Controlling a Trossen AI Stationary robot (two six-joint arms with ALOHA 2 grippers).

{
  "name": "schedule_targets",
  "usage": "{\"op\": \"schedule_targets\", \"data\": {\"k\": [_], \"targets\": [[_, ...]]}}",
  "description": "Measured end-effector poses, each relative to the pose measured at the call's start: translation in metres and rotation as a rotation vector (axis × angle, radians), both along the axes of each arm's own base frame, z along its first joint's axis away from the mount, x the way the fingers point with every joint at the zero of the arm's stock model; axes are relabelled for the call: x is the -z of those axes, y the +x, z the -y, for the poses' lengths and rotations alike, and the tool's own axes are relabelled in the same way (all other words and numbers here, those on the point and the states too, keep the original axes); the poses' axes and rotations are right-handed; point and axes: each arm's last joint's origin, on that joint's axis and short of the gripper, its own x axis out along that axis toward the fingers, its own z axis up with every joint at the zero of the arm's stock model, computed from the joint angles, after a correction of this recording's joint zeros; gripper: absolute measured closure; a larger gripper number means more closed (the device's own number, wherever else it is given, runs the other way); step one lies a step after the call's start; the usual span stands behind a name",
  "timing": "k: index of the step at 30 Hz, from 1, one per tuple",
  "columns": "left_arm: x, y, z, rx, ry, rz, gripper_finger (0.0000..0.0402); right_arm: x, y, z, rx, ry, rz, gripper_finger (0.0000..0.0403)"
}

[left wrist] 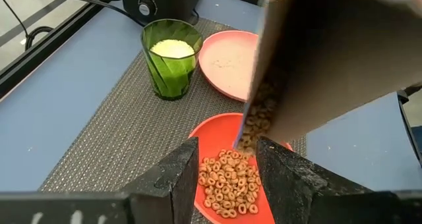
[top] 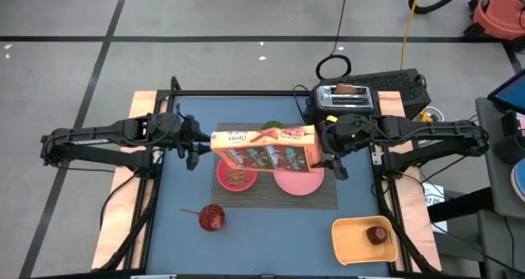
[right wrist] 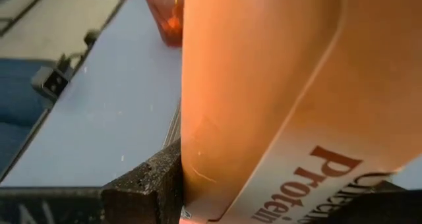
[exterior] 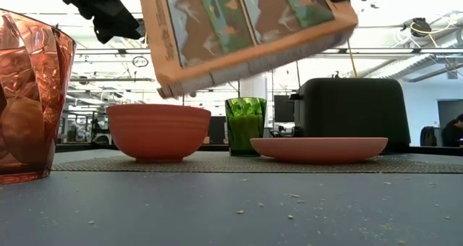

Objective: Arrange a breakfast setting
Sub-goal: Pour the cereal into the red bowl

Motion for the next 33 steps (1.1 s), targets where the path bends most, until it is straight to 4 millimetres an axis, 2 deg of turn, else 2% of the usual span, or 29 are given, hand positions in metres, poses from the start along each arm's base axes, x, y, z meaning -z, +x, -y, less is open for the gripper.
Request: {"op": "schedule_targets", "data": {"k": [6, 11, 16, 22, 27, 33], "targets": [[0.0000, 0.0000, 0.0000, 0.000, 0.000, 0.000, 0.0245, 0.0060, -0.0047, 0.0000, 0.003, 0.001, -0.077, 0.0195], [0.0000, 0.0000, 0.0000, 0.000, 0.001, 0.000, 0.0245, -0.0007, -0.0010, 0.0000, 0.001, 0.000, 0.003, 0.0195], [0.0000, 0.0000, 0.0000, -0.001, -0.002, 0.000, 0.0245, 0.0059, -0.0061, 0.0005, 0.017, -0.014, -0.083, 0.0195], [0.0000, 0.0000, 0.0000, -0.001, -0.001, 0.000, 0.0245, -0.0006, -0.0010, 0.0008, 0.017, -0.020, 0.002, 0.0195], [0.0000, 0.0000, 0.0000, -0.004, -0.006, 0.001, 0.0245, 0.0066, -0.0051, 0.0007, 0.016, -0.020, -0.084, 0.0195], [0.0001, 0.0000, 0.0001, -0.002, -0.004, 0.000, 0.0245, 0.0008, -0.0009, 0.0007, 0.015, -0.021, -0.011, 0.0195]]}}
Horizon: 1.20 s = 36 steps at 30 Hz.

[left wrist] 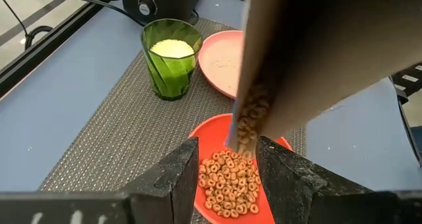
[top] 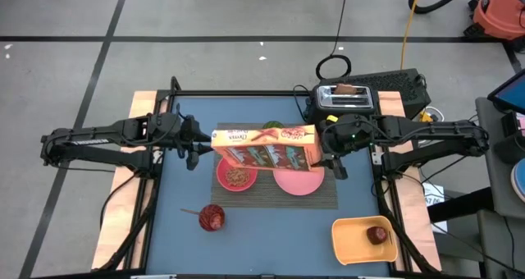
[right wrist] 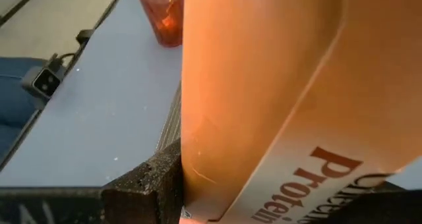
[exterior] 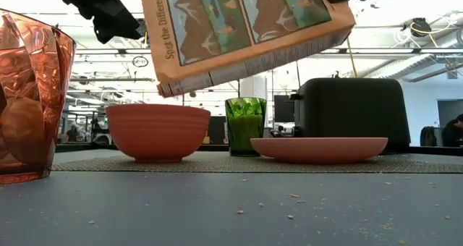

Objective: Arrange a breakfast setting
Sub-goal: Pour the cereal into the red bowl

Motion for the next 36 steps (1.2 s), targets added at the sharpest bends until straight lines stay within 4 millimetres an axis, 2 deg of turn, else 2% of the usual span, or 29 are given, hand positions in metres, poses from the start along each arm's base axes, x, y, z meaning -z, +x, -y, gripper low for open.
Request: {"op": "schedule_targets", "data": {"k": [4, 10, 19, 25, 30, 36], "targets": [[0.000, 0.000, 0.000, -0.006, -0.008, 0.001, 0.0245, 0.006, -0.005, 0.000, 0.003, 0.000, -0.079, 0.0195], [0.000, 0.000, 0.000, -0.006, -0.008, 0.000, 0.0245, -0.004, 0.001, 0.000, -0.022, -0.028, 0.052, 0.0195], [0.000, 0.000, 0.000, -0.010, -0.015, 0.001, 0.0245, 0.006, -0.006, 0.000, 0.025, 0.028, -0.092, 0.0195], [0.000, 0.000, 0.000, -0.012, -0.017, 0.002, 0.0245, -0.002, 0.000, 0.000, 0.002, -0.002, 0.022, 0.0195], [0.000, 0.000, 0.000, -0.012, -0.017, 0.002, 0.0245, 0.003, -0.003, 0.000, 0.009, 0.005, -0.037, 0.0195], [0.000, 0.000, 0.000, -0.008, -0.011, 0.001, 0.0245, -0.006, 0.000, 0.000, 0.006, 0.003, 0.021, 0.0195]]}}
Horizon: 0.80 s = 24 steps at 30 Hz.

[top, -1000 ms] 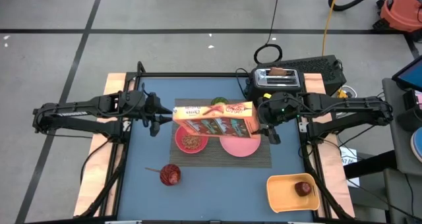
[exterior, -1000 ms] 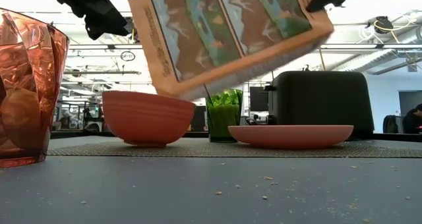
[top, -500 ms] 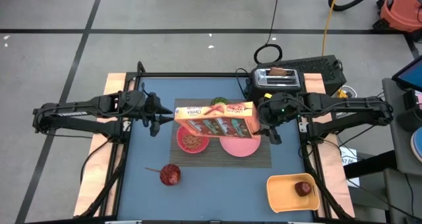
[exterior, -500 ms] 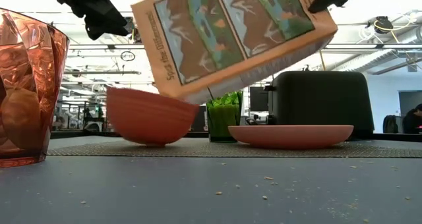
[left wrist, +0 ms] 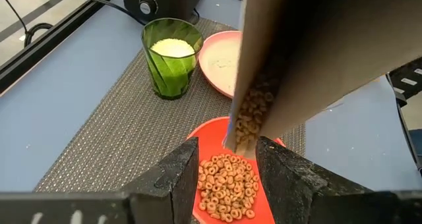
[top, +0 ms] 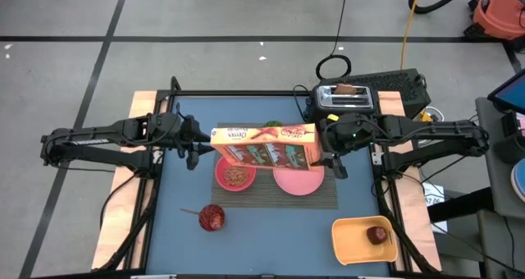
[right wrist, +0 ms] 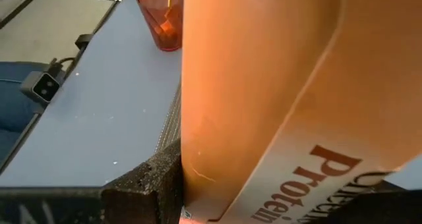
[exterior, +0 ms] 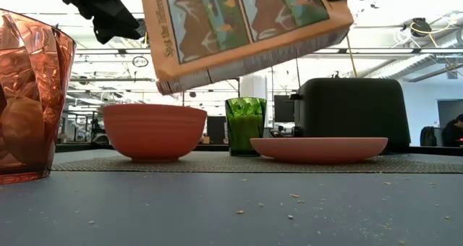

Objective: Arrange a breakfast setting
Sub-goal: Pour the cereal into the red bowl

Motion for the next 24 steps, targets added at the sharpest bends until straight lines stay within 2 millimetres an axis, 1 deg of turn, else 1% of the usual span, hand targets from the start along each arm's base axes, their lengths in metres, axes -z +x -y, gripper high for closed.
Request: {"op": "schedule_targets", "data": {"k": [5, 9, 13, 15, 19, 24], "targets": [[0.000, 0.000, 0.000, 0.000, 0.000, 0.000, 0.0245, -0.018, 0.000, 0.000, 0.000, -0.002, 0.006, 0.0195], [0.000, 0.000, 0.000, -0.001, -0.003, 0.001, 0.0245, -0.024, 0.002, 0.000, 0.001, 0.001, -0.005, 0.0195], [0.000, 0.000, 0.000, -0.002, -0.003, 0.003, 0.0245, -0.013, 0.003, 0.000, 0.010, 0.014, -0.112, 0.0195], [0.000, 0.000, 0.000, -0.002, -0.003, 0.004, 0.0245, -0.011, 0.008, 0.000, 0.013, 0.018, -0.113, 0.0195], [0.000, 0.000, 0.000, 0.000, 0.000, 0.003, 0.0245, -0.016, 0.011, 0.000, -0.003, -0.003, -0.052, 0.0195], [0.000, 0.000, 0.000, 0.000, 0.000, 0.003, 0.0245, -0.013, 0.009, 0.000, -0.001, 0.001, -0.088, 0.0195]]}}
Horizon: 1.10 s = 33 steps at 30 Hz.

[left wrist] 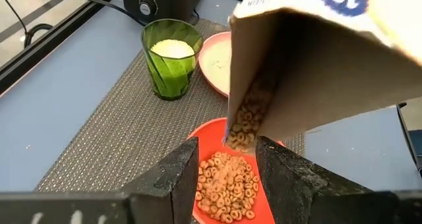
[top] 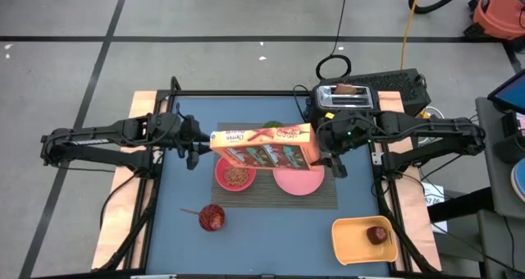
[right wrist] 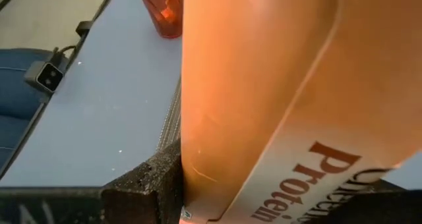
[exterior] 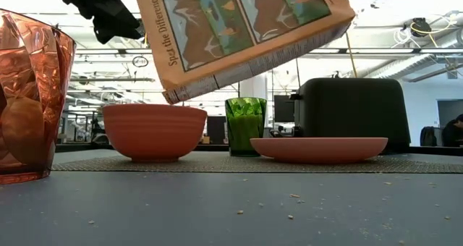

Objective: Arrange a breakfast setting
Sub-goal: Pour the cereal into the red bowl

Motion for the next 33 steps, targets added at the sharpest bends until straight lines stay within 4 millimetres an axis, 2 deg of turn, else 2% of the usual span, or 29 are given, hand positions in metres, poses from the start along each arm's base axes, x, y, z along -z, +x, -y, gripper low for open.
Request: {"op": "schedule_targets", "data": {"k": [4, 9, 24, 29, 33], "targets": [[0.000, 0.000, 0.000, 0.001, 0.001, -0.001, 0.0245, 0.004, -0.003, 0.000, 0.005, 0.006, -0.052, 0.0195], [0.000, 0.000, 0.000, 0.002, 0.003, -0.002, 0.0245, -0.002, 0.001, 0.000, 0.000, 0.000, 0.024, 0.0195], [0.012, -0.010, 0.001, -0.024, -0.053, -0.154, 0.0245, 0.000, -0.001, 0.000, 0.020, 0.022, -0.008, 0.0195], [0.012, -0.009, 0.001, -0.020, -0.048, -0.149, 0.0245, -0.006, 0.004, 0.000, 0.002, 0.000, 0.073, 0.0195], [0.012, -0.009, 0.001, -0.022, -0.050, -0.149, 0.0245, -0.003, 0.001, 0.000, 0.002, 0.001, 0.035, 0.0195]]}}
